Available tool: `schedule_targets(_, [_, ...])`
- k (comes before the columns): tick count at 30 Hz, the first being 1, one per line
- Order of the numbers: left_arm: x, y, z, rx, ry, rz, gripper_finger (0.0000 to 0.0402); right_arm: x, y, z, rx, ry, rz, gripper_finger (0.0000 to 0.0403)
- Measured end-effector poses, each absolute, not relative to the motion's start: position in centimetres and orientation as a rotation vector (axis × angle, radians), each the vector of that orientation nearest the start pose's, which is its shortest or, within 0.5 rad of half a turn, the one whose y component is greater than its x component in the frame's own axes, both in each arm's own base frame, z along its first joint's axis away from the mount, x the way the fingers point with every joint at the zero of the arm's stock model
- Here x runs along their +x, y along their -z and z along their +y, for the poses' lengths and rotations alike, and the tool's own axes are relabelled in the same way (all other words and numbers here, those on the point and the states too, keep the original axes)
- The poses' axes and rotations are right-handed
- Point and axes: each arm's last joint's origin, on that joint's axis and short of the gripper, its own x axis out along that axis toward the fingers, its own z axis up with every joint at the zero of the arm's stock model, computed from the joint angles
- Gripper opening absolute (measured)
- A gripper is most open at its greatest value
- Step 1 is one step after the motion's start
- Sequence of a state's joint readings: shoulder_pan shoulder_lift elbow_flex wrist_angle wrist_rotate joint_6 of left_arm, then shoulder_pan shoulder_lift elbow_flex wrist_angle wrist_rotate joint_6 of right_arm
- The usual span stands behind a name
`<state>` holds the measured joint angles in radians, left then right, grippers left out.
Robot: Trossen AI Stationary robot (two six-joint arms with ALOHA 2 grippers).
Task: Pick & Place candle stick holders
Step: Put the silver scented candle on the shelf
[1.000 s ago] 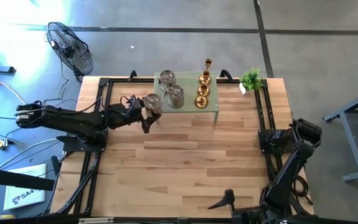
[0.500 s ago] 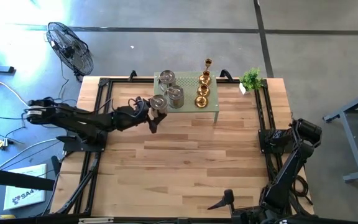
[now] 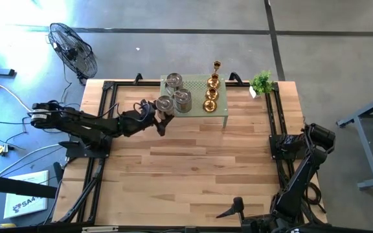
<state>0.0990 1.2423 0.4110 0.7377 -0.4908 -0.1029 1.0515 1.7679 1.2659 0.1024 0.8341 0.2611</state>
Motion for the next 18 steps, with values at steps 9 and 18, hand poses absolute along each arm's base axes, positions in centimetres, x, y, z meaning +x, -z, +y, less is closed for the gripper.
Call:
schedule_targets(9, [23.4, -20.4, 3.8, -0.082, -0.639, 0.058, 0.0355, 22.3, -26.3, 32.8, -0.059, -0.182, 0.268, 0.0391])
schedule_targets(18, [23.3, -20.4, 4.6, -0.141, -0.675, 0.043, 0.0355, 23.3, -26.2, 32.3, -0.061, -0.232, 0.292, 0.0391])
